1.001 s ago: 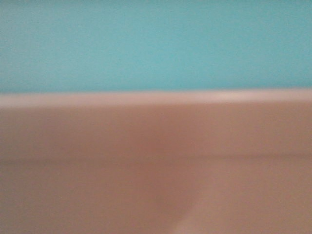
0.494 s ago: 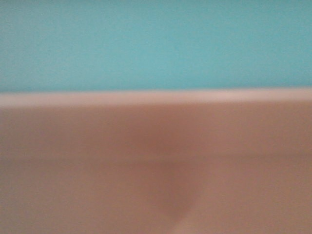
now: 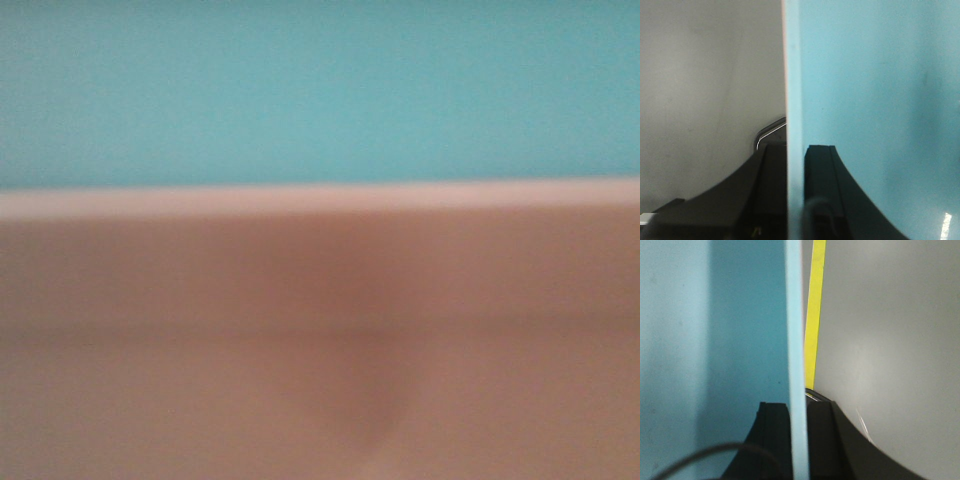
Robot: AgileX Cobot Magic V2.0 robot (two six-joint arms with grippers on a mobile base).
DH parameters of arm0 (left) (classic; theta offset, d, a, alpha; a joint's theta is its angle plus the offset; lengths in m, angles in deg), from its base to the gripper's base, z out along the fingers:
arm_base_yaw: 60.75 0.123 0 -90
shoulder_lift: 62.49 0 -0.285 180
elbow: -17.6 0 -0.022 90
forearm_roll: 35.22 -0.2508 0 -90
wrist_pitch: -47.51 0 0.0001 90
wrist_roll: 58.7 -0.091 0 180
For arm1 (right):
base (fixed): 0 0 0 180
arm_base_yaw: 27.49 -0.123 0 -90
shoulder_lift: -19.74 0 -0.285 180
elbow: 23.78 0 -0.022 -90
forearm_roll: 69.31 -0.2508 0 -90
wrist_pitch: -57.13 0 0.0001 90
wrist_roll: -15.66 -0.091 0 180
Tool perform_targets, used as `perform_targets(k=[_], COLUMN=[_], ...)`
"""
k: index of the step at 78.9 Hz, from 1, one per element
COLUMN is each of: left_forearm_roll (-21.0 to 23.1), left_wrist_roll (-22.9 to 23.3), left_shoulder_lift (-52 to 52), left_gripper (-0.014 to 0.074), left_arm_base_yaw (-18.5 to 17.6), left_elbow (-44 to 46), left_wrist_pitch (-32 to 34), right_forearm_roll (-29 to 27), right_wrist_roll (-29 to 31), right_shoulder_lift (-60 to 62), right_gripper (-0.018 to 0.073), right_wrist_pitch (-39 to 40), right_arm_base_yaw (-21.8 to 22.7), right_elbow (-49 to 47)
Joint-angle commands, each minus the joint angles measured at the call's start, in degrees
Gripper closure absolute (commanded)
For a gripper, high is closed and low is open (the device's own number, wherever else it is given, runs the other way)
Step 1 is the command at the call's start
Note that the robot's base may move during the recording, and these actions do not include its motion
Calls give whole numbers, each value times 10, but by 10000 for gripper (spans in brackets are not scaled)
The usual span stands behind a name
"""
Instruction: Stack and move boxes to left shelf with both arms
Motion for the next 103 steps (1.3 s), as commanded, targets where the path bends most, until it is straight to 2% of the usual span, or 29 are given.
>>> perform_targets(k=[1, 66, 103], left_forearm_roll=[92, 92, 117], left_wrist_roll=[4, 4, 4], left_shoulder_lift=[-11, -11, -11], left_gripper=[603, 603, 603], left_arm_base_yaw=[-20, -20, -20], left_elbow=[30, 30, 30], left_wrist_pitch=[-21, -20, -20], right_forearm_roll=[-36, -36, -35], right_wrist_roll=[-7, -7, -7], right_shoulder_lift=[15, 15, 15], right_gripper=[489, 489, 489], right_wrist_pitch=[-26, -26, -27], right_arm_base_yaw=[-15, -15, -15], right_elbow=[-33, -33, -33])
